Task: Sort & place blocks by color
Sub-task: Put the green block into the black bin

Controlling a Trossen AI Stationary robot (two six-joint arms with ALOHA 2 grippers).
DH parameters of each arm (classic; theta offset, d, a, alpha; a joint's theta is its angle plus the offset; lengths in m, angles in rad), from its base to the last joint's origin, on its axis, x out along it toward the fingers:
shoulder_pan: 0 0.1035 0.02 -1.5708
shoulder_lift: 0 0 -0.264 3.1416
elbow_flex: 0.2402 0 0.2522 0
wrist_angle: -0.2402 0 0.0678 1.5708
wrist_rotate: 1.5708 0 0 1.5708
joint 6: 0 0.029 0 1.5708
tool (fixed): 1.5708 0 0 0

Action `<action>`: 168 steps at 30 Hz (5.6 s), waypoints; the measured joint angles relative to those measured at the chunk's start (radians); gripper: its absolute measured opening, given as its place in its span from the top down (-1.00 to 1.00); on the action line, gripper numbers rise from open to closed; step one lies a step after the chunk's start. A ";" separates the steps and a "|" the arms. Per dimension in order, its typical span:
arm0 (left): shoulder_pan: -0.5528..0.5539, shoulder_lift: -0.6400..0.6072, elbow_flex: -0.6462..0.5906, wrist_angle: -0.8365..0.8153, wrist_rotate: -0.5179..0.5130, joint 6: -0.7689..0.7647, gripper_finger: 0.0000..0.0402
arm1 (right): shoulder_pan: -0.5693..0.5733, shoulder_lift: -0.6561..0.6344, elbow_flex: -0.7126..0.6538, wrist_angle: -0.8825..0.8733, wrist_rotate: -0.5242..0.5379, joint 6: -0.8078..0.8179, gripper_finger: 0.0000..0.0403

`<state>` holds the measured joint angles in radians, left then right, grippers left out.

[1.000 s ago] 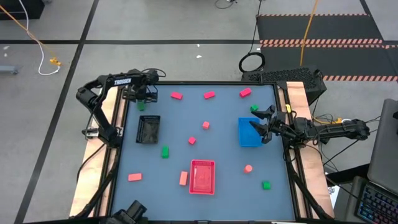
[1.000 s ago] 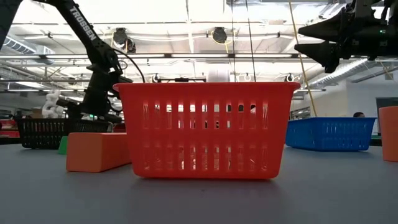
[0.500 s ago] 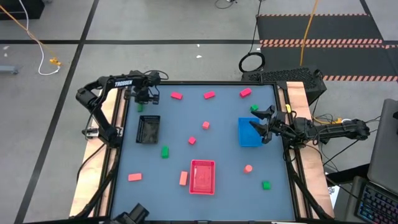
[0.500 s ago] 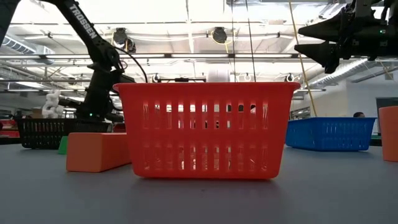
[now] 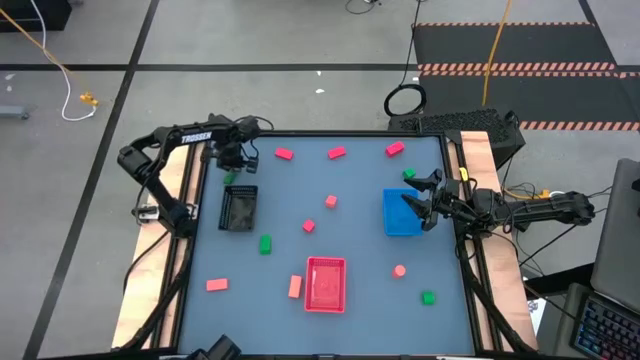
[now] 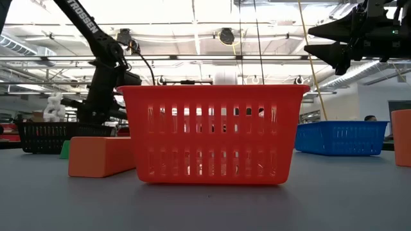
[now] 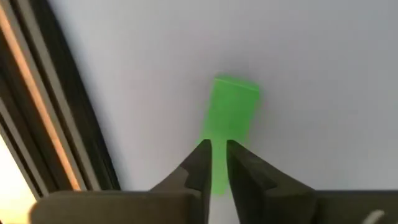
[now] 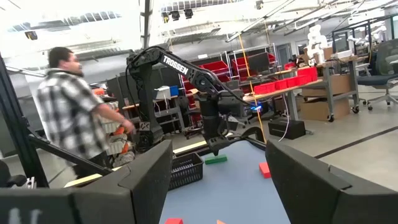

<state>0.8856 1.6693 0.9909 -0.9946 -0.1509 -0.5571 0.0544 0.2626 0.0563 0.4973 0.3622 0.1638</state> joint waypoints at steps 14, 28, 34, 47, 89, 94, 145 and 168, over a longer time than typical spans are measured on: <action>-0.015 -0.003 -0.020 0.033 -0.032 0.076 -0.22 | 0.000 0.000 0.000 0.000 0.000 0.007 -0.26; 0.016 0.055 -0.050 0.113 0.043 0.091 0.27 | 0.000 0.000 0.000 -0.001 0.002 -0.018 -0.26; 0.018 0.051 -0.049 0.113 0.046 0.100 0.53 | 0.000 0.000 0.000 0.000 0.002 -0.019 -0.26; -0.087 -0.070 0.183 -0.056 0.133 0.119 0.53 | 0.000 0.000 0.000 0.001 0.006 -0.029 -0.26; -0.958 -0.147 0.205 -0.155 0.149 -0.553 -0.45 | 0.000 0.000 0.000 -0.016 -0.012 0.047 -0.26; -1.071 -0.094 0.205 -0.143 0.146 -0.729 -0.34 | 0.000 0.000 0.000 0.004 -0.026 0.044 -0.26; -1.096 0.139 0.069 0.075 0.150 -1.208 -0.28 | 0.000 0.000 0.000 0.129 0.025 -0.124 -0.26; -1.069 0.038 0.188 -0.027 0.060 -1.018 0.34 | 0.000 0.000 0.000 0.126 0.026 -0.108 -0.26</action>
<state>-0.1831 1.7078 1.1784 -1.0212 -0.0910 -1.5751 0.0542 0.2623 0.0566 0.6236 0.3880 0.0558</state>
